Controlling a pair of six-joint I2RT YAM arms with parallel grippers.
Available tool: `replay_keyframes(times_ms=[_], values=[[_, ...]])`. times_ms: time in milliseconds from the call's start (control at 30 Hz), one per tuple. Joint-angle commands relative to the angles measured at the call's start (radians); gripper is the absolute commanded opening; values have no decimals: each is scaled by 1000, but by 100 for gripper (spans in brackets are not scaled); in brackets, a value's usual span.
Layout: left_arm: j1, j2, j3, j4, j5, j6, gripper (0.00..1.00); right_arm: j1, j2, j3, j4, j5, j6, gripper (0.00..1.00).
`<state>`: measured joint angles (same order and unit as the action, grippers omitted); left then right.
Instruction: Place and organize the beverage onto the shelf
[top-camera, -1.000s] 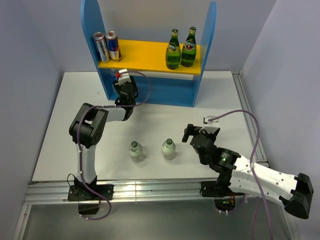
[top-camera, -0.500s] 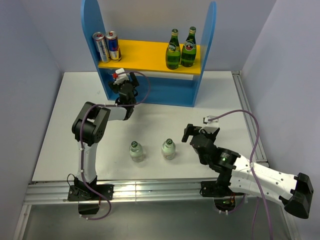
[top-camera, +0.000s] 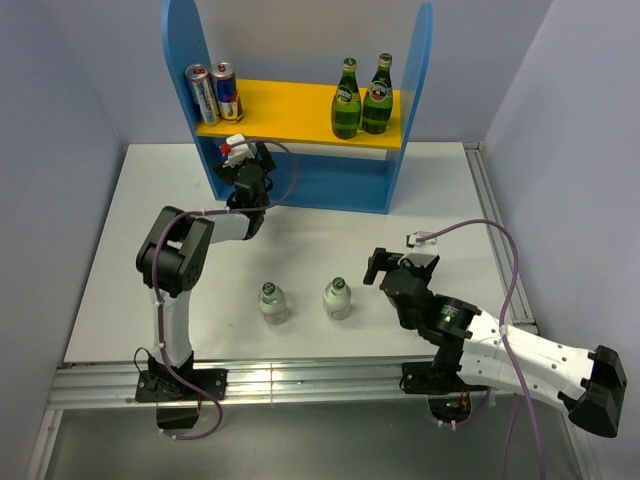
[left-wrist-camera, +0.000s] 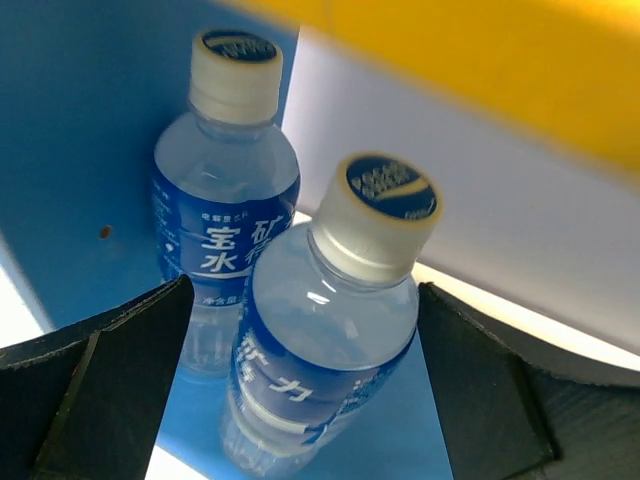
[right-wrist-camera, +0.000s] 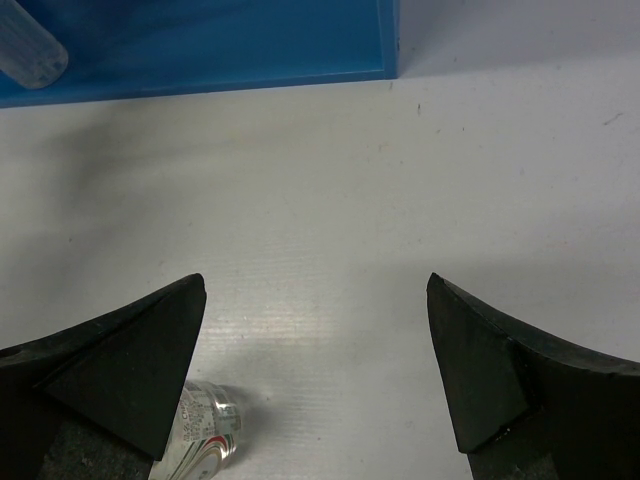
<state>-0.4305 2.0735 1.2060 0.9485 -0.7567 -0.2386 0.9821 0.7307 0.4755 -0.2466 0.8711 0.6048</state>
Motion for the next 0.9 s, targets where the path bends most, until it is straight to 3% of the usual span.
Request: replay_keyframes(times_ms=[0,133,300,400,433,700,800,867], values=[[3,-130,-31,-43,10,-44,99,4,-2,-3,29,20,13,98],[-2,-236,-89,-126,59,-51,99,3,-1,-2,27,23,16,98],[-60,-392,-152,-263,22,-35,99,3,-5,-1,20,31,21,98],[-111,-485,-177,-385,-48,-15,98,3,-14,-6,17,29,26,98],[-155,-516,-186,-469,-131,-24,97,4,-22,-9,18,29,24,98],[-451,-959,-416,-945,-276,-362,94,4,-42,-18,27,19,20,98],[-650,-1059,-408,-1242,-331,-531,94,6,-37,-15,33,12,16,98],[-721,-1093,-384,-1468,-352,-700,96,6,-36,-14,27,20,18,98]])
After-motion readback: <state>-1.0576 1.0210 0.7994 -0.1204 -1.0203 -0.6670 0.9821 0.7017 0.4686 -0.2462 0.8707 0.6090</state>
